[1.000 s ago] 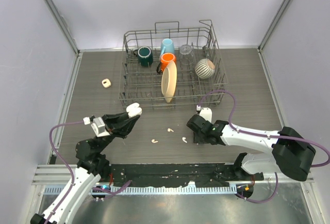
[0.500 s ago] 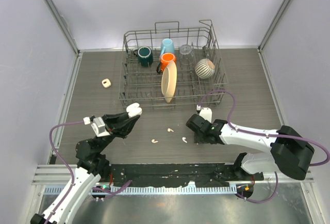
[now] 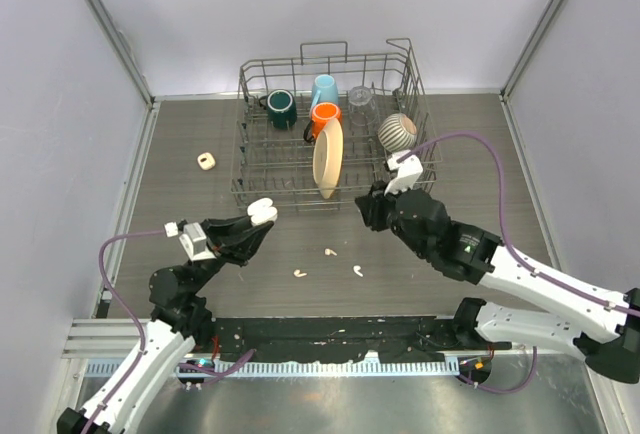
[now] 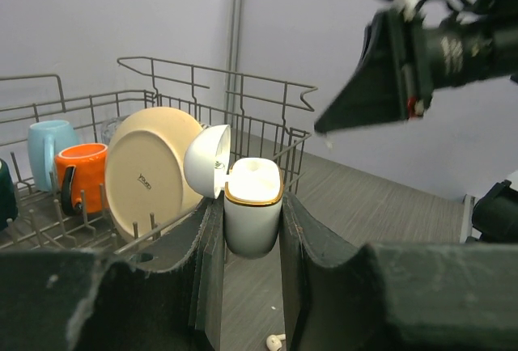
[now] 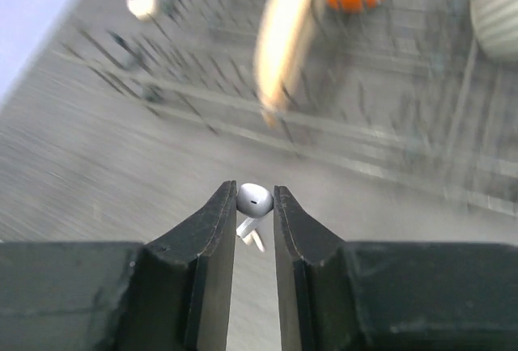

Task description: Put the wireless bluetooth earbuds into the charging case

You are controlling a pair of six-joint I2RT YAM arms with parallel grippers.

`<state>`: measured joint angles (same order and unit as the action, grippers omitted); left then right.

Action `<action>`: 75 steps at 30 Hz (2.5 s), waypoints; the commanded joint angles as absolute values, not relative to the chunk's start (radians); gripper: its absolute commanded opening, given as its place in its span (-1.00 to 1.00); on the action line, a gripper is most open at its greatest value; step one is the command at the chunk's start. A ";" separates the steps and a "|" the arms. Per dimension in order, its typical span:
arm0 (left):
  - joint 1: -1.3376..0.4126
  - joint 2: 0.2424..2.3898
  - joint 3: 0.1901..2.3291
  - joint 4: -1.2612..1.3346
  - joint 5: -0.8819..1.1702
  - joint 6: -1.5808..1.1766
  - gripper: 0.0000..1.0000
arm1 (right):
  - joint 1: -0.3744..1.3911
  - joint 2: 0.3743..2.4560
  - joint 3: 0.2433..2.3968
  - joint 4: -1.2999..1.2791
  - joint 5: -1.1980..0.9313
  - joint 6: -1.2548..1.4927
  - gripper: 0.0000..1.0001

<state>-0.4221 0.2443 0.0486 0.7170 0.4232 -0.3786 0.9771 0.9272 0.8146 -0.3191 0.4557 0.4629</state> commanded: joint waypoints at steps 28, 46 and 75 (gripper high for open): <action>-0.417 0.367 0.146 0.910 0.554 -0.439 -1.00 | 1.410 1.210 0.899 0.729 0.529 -0.305 -0.99; -0.417 0.377 0.140 0.979 0.601 -0.472 -1.00 | 1.410 1.275 0.916 0.697 0.477 -0.307 -0.99; -0.419 0.374 0.126 1.017 0.529 -0.457 -0.99 | 1.405 1.224 0.908 0.554 0.414 -0.465 -0.98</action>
